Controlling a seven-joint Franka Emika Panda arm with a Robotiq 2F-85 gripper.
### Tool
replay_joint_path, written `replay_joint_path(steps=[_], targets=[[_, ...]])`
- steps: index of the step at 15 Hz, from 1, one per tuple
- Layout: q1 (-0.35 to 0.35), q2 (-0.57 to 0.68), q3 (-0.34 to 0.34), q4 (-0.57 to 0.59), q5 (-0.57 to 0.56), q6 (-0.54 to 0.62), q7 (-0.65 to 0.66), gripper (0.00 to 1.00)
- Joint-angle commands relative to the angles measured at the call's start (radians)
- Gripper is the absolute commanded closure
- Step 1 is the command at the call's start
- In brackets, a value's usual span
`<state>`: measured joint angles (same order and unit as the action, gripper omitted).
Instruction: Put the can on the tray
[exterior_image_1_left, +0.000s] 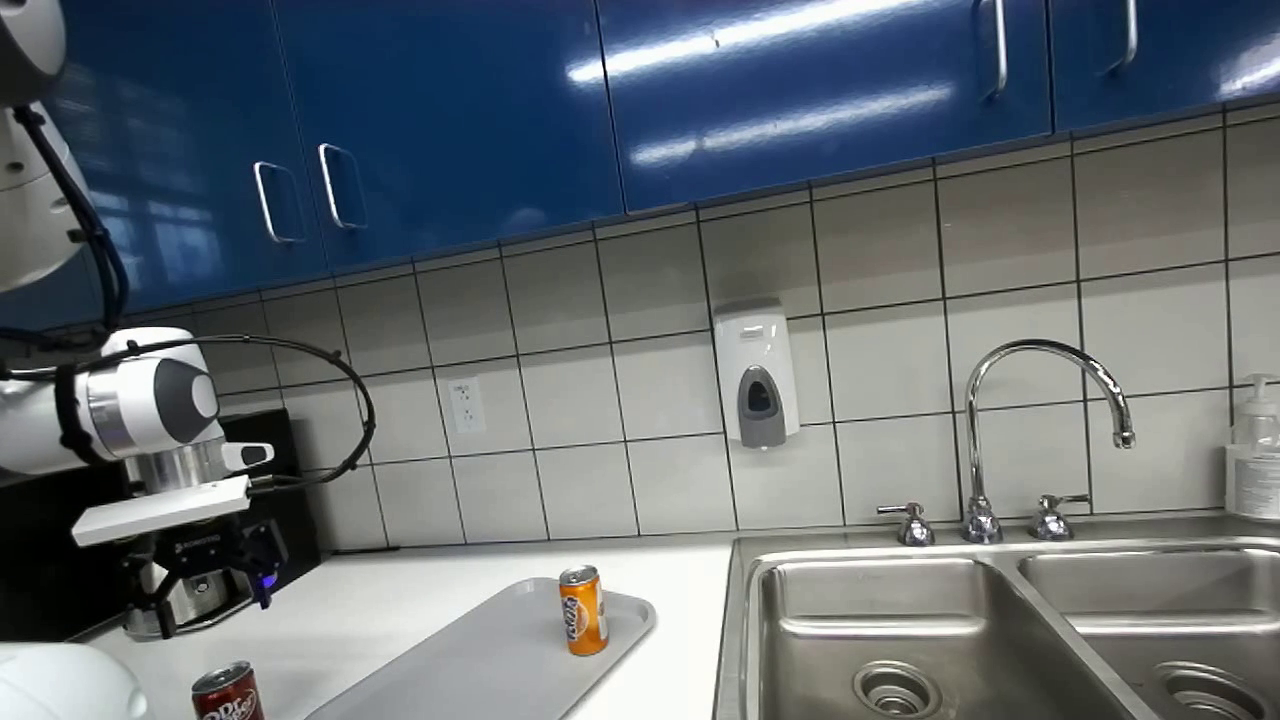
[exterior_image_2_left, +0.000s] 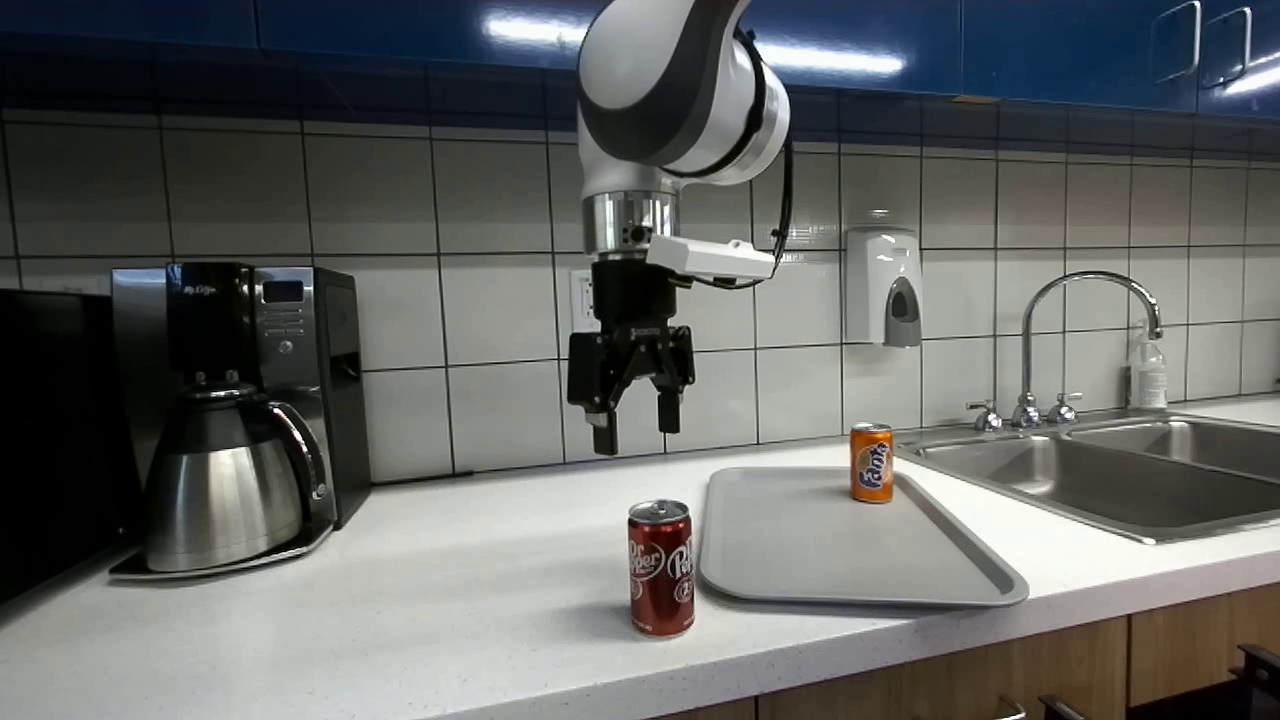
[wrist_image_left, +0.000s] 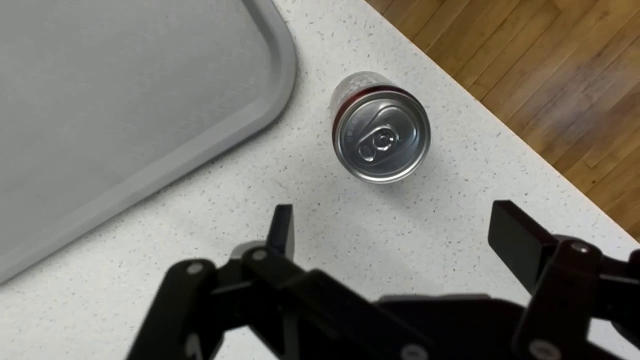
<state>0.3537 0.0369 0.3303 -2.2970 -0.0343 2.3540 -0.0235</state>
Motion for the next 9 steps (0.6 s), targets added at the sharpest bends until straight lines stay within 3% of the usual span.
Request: replay_joint_path(steps=[1,9], targets=[[-0.004,-0.004,0.008,-0.032,0.027,0.018,-0.047,0.00],[-0.005,0.028,0.009,-0.064,0.021,0.058,-0.086,0.00]])
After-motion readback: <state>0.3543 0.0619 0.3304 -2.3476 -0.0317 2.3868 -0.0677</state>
